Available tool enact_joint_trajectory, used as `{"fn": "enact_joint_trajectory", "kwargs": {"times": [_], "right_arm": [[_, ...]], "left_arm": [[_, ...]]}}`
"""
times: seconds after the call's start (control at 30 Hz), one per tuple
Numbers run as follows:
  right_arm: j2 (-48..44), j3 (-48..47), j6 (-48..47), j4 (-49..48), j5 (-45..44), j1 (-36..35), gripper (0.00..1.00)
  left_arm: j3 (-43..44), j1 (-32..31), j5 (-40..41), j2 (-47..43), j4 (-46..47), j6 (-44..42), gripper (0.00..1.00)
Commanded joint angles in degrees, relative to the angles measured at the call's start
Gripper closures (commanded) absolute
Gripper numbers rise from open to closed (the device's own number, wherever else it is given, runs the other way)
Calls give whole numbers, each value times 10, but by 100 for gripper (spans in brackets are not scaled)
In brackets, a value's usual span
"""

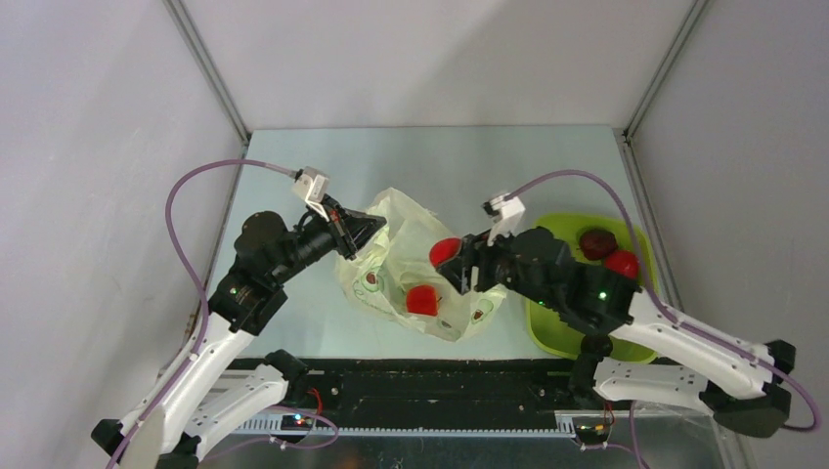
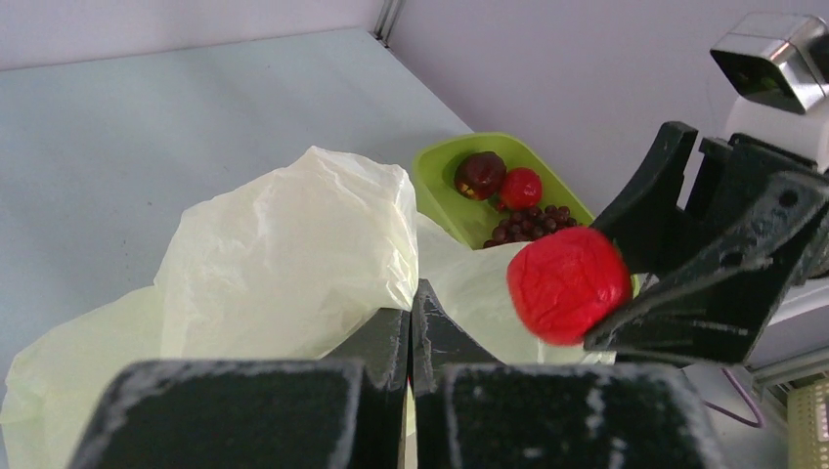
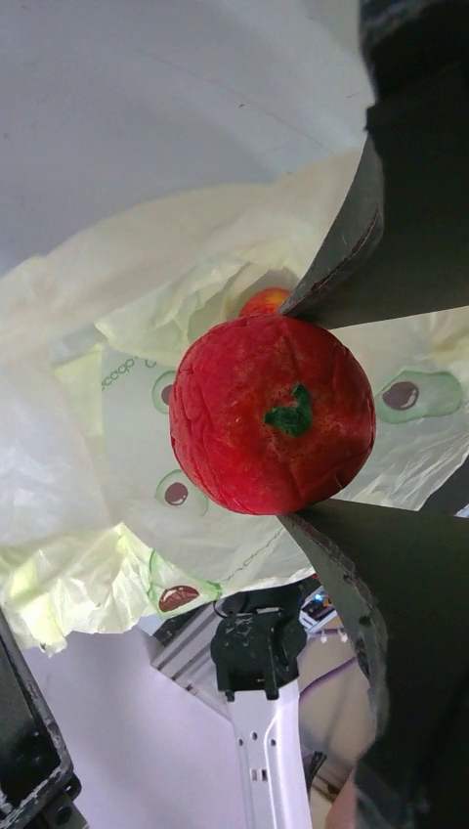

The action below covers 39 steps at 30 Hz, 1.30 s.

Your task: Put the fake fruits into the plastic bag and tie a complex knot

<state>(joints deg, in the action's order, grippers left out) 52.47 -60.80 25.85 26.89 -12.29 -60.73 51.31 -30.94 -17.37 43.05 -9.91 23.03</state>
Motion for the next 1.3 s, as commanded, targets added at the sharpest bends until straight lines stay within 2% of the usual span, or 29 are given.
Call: {"fn": "enact_joint_trajectory", "kwargs": {"times": [0.0,0.17,0.4,0.57,0.8,0.9,0.97,1.0,1.07,1.13,1.27], "right_arm": [[51,-46,-13,-36,-74,-53,52],[141,-61,-8,-20,-111,-81,52],[262,-80,39,71,-186,-98,53],[295,-77,87,161,-240,-96,52],[298,-49,116,186,-241,-87,48],[298,-46,119,185,-237,-87,41],[294,-46,118,182,-233,-87,31],[294,-46,117,178,-229,-87,22],[290,-46,113,173,-224,-87,14],[286,-46,110,169,-221,-86,10],[281,-46,110,169,-218,-88,10]], "left_arm": [[-5,3,-12,-6,22,3,100],[-6,4,-11,-7,22,2,100],[-6,4,-12,-6,23,3,100],[-6,4,-13,-6,24,3,100],[-6,3,-14,-4,24,4,100],[-7,4,-16,-3,25,4,100],[-8,4,-20,-4,31,4,100],[-10,4,-23,-6,34,3,100],[-12,4,-23,-8,36,3,100],[-12,4,-22,-10,37,2,100],[-12,4,-21,-10,35,2,100]]}}
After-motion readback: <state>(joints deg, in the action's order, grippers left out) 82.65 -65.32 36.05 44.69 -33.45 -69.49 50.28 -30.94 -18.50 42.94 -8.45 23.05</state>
